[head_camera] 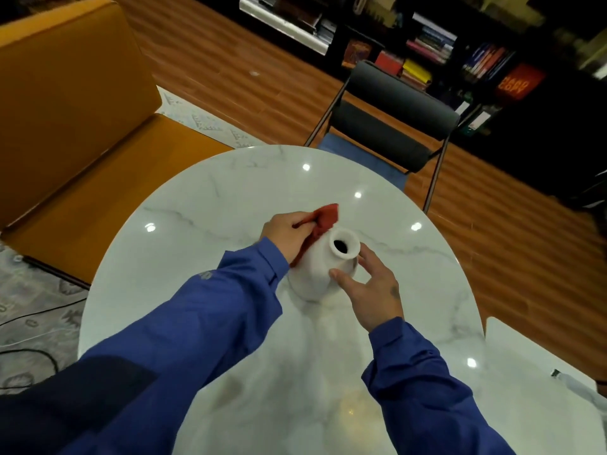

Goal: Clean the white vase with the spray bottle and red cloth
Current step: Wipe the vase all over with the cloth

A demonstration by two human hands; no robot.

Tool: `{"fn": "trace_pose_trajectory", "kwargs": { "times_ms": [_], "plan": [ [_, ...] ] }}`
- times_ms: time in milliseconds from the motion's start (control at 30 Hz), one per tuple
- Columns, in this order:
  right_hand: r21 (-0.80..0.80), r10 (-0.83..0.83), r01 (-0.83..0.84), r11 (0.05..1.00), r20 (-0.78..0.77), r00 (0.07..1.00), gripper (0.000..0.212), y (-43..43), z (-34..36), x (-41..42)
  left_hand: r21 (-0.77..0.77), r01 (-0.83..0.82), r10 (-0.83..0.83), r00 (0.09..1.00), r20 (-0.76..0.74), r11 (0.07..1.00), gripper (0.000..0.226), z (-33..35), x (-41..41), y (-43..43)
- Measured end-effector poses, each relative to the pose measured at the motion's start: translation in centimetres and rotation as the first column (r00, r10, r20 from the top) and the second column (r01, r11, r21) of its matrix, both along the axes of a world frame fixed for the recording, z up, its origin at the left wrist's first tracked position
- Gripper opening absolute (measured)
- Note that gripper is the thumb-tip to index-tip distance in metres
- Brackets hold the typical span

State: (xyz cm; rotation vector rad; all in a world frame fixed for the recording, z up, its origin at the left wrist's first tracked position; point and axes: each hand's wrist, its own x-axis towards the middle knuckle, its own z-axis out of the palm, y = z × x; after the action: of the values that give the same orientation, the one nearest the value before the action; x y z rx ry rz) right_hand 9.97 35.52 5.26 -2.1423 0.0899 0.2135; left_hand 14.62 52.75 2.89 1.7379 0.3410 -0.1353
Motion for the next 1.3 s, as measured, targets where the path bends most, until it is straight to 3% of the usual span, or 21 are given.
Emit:
{"fn": "trace_pose_trajectory", "kwargs": {
  "times_ms": [167,233,333,433,500,600,667,733,800,900,967,1067,1200,1300],
  "plan": [
    [0.022,0.001,-0.001,1.0,-0.002,1.0,0.053,0.0,0.1,-0.1,0.052,-0.045,0.054,0.979,-0.196,0.998,0.013,-4.8,-2.2,1.1],
    [0.036,0.005,-0.005,0.999,0.001,1.0,0.053,0.1,0.1,-0.2,0.024,-0.066,0.07,0.975,-0.209,0.998,0.013,-5.9,-4.4,1.4],
    [0.063,-0.011,0.011,0.998,0.0,1.0,0.054,0.2,0.0,-0.4,-0.043,0.034,-0.043,0.972,-0.23,0.999,0.026,-5.7,-7.6,1.5],
    [0.057,-0.108,0.111,0.992,-0.05,0.993,0.066,0.4,-1.1,-2.0,-0.085,0.07,-0.088,0.969,-0.229,0.994,0.009,-4.6,-10.0,0.4],
    [0.077,-0.176,0.186,0.98,-0.127,0.976,0.069,0.4,-2.5,-4.8,-0.132,0.008,-0.041,0.968,-0.248,0.991,0.011,-3.6,-10.8,-0.6],
    [0.205,-0.125,0.171,0.964,-0.219,0.968,0.054,0.3,-4.3,-9.1,-0.251,-0.061,-0.017,0.955,-0.297,0.966,0.012,-2.2,-11.1,-1.8],
    [0.277,-0.096,0.161,0.947,-0.233,0.968,0.044,0.0,-5.1,-10.1,-0.389,-0.022,-0.107,0.946,-0.307,0.921,0.012,-1.1,-11.3,-2.6],
    [0.299,-0.156,0.21,0.931,-0.196,0.968,0.037,-0.4,-5.0,-9.9,-0.48,0.069,-0.232,0.929,-0.288,0.874,0.019,-0.1,-11.2,-3.2],
    [0.318,-0.256,0.292,0.902,-0.151,0.955,0.031,-1.4,-4.2,-9.0,-0.496,0.103,-0.25,0.938,-0.241,0.862,0.017,0.8,-10.9,-3.4],
    [0.387,-0.361,0.387,0.837,-0.142,0.922,0.028,-3.5,-2.3,-7.0,-0.254,-0.03,-0.003,0.992,-0.126,0.967,0.003,1.2,-10.2,-2.9],
    [0.42,-0.393,0.404,0.813,-0.115,0.912,0.029,-4.5,-0.6,-5.1,-0.078,-0.137,0.136,0.991,-0.019,0.987,0.011,1.4,-9.6,-2.3],
    [0.402,-0.339,0.311,0.861,-0.002,0.941,0.033,-4.6,2.5,-2.1,0.08,-0.082,0.072,0.99,0.117,0.993,0.035,1.6,-8.1,-1.8],
    [0.056,-0.079,0.068,0.996,0.22,0.972,0.035,-1.9,4.8,0.6,0.355,0.082,-0.126,0.987,0.104,0.931,0.056,2.2,-5.6,-2.7],
    [-0.356,0.276,-0.195,0.914,0.194,0.941,0.041,0.2,3.8,0.7,0.345,0.038,-0.072,0.994,0.085,0.938,0.044,1.9,-4.5,-3.2]
  ]
}}
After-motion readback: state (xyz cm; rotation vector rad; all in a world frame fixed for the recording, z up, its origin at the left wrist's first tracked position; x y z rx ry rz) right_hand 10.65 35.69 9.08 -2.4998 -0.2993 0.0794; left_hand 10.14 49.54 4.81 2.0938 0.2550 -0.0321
